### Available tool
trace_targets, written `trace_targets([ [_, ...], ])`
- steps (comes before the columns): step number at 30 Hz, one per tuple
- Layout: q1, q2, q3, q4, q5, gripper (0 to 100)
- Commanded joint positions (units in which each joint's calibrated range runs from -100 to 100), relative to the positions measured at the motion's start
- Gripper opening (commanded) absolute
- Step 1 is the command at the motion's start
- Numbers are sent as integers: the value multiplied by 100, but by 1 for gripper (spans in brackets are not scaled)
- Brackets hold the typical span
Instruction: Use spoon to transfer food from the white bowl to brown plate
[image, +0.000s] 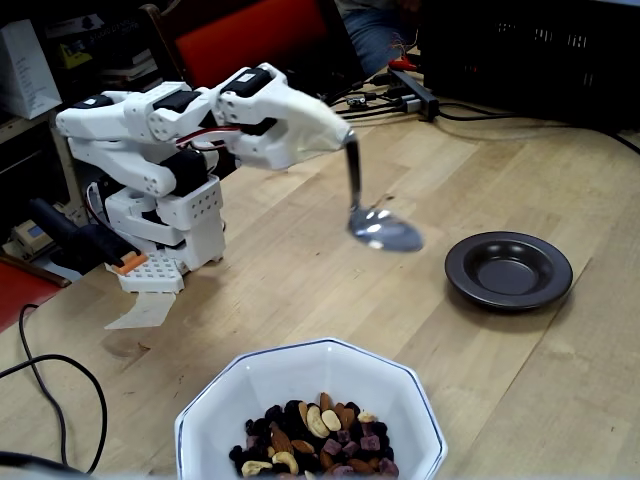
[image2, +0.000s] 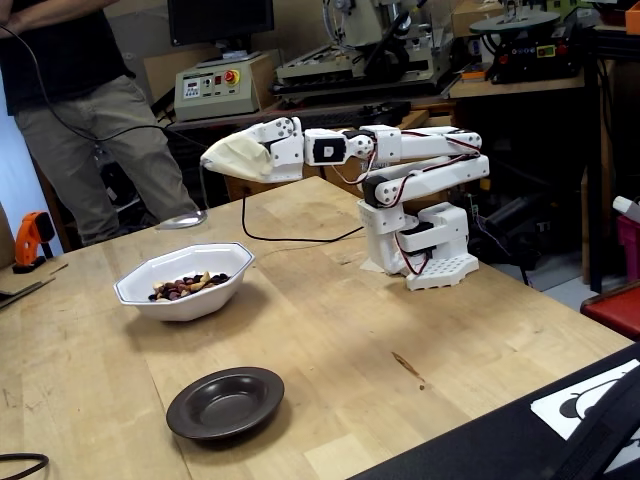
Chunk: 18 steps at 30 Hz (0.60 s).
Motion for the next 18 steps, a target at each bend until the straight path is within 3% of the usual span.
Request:
trace_targets([
  [1,493,23,-441,-178,415,4],
  [8,1026,6,-406,-178,733,4],
  [18,2071,23,-379,-123,752,4],
])
